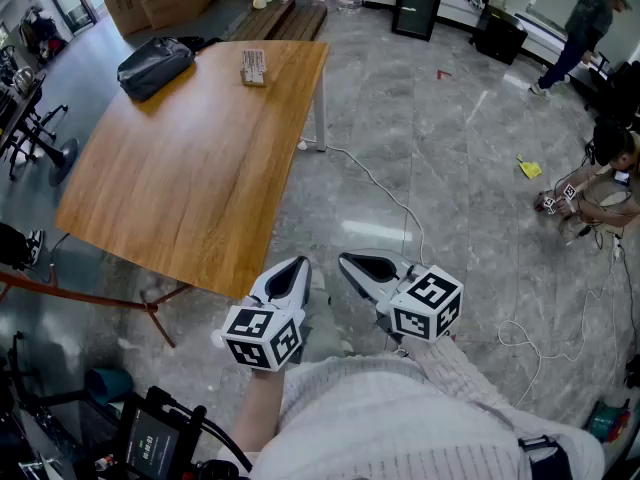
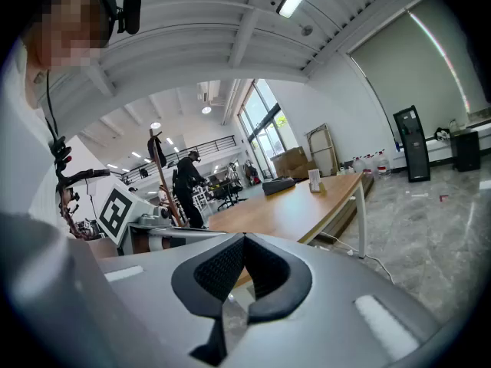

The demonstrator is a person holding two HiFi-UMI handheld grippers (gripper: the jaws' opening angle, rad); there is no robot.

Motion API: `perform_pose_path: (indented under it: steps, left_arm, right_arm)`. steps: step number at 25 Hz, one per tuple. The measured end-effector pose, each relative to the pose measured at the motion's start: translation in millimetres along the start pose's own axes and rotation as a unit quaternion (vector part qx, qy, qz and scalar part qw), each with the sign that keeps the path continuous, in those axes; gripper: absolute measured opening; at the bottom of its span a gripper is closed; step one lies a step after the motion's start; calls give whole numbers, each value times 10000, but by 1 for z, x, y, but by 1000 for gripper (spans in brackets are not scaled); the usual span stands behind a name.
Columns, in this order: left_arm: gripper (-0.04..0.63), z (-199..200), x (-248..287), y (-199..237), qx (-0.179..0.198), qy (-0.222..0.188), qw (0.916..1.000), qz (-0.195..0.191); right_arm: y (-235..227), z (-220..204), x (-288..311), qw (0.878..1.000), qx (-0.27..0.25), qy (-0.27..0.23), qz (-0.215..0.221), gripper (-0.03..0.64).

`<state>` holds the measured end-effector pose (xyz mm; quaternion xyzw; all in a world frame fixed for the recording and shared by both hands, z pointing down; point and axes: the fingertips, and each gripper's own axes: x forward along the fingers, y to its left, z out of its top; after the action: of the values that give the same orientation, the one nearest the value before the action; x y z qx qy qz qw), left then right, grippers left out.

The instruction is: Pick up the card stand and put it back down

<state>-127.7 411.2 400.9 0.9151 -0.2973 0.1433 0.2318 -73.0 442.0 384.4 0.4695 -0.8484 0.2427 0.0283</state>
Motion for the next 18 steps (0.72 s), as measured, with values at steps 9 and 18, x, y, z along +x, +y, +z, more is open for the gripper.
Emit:
perform_pose_path:
  steps: [9,18]
  left_arm:
    - [8,71,89,82,-52,-338,9992,202]
    - [8,144,170,122,-67,-310,9993,-183]
  right_arm:
    - [-88,54,67,9999,-90,-123,-16,0]
    - [-142,135,140,9991,-131,-404,-21,0]
